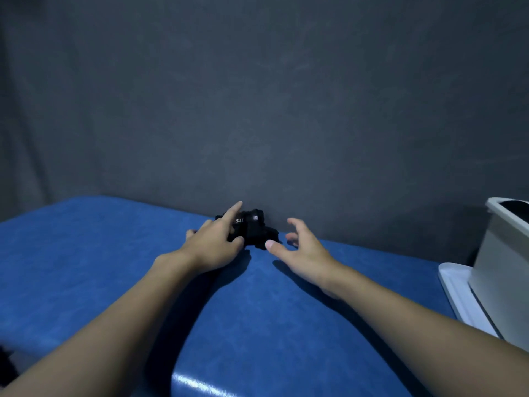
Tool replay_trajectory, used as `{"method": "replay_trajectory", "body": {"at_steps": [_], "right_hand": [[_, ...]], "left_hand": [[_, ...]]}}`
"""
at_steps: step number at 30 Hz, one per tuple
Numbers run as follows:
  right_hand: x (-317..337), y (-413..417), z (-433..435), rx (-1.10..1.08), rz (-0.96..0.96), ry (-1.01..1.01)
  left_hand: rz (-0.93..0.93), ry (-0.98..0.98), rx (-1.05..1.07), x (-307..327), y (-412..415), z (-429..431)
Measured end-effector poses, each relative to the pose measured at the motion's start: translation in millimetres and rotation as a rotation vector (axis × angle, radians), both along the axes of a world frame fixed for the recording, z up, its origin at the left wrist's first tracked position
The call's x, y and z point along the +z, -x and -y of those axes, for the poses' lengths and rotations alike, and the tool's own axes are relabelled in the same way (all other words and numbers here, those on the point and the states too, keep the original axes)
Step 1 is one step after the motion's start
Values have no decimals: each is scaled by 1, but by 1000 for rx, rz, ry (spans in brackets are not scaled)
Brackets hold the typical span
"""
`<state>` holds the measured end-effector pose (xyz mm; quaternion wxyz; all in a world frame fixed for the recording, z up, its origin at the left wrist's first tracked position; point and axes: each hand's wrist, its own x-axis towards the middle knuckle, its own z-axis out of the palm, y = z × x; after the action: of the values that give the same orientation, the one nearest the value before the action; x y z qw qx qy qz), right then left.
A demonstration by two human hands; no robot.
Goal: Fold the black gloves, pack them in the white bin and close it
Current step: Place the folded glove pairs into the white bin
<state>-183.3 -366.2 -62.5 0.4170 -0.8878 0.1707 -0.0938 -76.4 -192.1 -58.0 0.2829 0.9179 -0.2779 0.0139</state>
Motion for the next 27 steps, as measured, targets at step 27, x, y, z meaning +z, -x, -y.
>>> {"method": "replay_trajectory", "body": {"at_steps": [27], "right_hand": [[-9,-41,-17,15,249,-147]], "left_hand": [[-510,916,219,15,6,15]]}}
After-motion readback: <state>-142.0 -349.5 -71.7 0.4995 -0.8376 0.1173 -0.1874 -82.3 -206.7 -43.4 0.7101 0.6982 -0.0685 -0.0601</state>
